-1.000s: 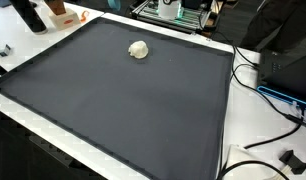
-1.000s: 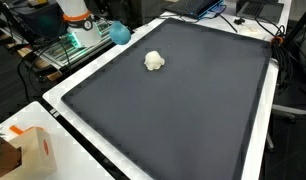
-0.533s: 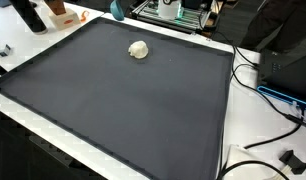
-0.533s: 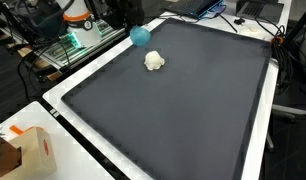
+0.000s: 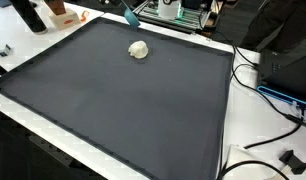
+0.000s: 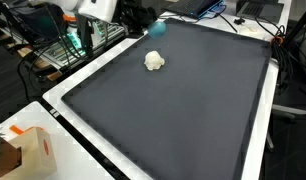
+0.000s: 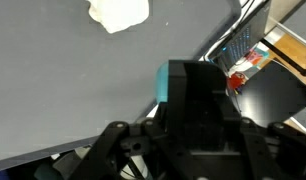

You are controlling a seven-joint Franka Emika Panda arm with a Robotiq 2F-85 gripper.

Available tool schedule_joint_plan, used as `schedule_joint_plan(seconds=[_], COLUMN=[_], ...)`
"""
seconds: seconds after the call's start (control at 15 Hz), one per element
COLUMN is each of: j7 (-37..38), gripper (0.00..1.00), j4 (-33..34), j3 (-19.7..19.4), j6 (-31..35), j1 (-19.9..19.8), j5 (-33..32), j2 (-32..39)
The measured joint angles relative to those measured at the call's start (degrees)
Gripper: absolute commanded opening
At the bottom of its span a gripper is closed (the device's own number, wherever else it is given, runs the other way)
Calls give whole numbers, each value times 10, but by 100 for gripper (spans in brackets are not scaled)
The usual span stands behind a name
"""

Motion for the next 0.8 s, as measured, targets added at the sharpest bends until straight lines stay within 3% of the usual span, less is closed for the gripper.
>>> schedule_joint_plan(seconds=[0.4, 0.8], j7=[-29, -18], gripper=[25, 25], j4=[38, 56], j3=[20, 35], j6=[-142, -128], j1=[-45, -53], j5=[72, 105], j2=[107, 172])
